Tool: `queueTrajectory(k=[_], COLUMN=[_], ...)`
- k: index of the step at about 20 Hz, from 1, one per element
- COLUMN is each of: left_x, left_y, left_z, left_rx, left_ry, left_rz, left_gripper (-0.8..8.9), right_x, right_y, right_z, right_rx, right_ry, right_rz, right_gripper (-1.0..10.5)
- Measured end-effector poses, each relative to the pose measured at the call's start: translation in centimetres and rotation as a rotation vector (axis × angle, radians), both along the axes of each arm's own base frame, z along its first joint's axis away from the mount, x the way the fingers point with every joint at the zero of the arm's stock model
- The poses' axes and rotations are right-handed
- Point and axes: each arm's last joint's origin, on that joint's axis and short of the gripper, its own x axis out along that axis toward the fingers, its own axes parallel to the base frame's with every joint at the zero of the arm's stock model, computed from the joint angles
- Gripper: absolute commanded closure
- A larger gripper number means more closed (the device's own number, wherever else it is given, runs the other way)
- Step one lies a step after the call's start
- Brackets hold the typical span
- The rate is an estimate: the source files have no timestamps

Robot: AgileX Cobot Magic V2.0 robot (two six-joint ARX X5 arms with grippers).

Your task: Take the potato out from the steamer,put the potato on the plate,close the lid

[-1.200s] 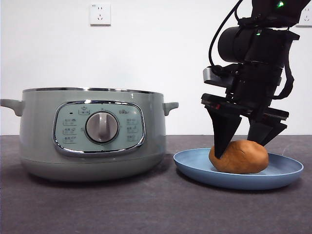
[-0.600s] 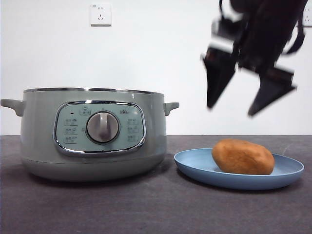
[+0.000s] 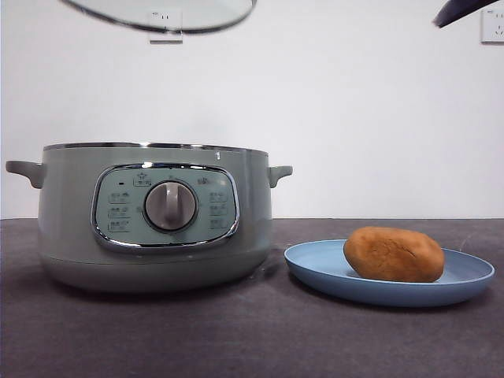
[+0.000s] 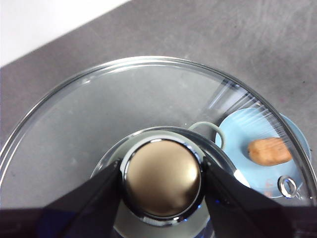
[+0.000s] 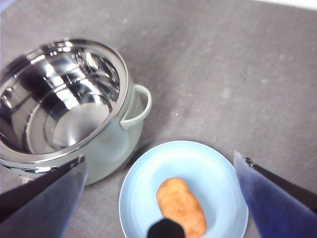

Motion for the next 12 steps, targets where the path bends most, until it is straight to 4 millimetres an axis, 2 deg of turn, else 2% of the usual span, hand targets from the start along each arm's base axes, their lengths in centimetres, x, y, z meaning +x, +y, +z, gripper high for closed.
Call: queueTrajectory(k=[3,9,12], left_x=[0.6,-1.7,-2.2], left_y=[-1.0,-0.4,-0.1], left_z=[-2.2,-5.2,-7.7], left_rx=[-0.005,-0.057,-0.083], left_ry=[0.008,-0.048,-0.087], left_rz=[-0.008,-0.002,0.013], left_gripper=[8.21,8.21,8.21], right_x=[-0.4,-0.6,-0.6], right_y=[-0.6,-0.9,-0.9], right_z=[0.0,-0.3,-0.3], right_rx=[-0.018,-0.047,-0.047], right_ry=[0.014,0.048,0.047], right_rz=[-0.042,-0.069,-0.069], right_gripper=[4.4,4.4,4.4])
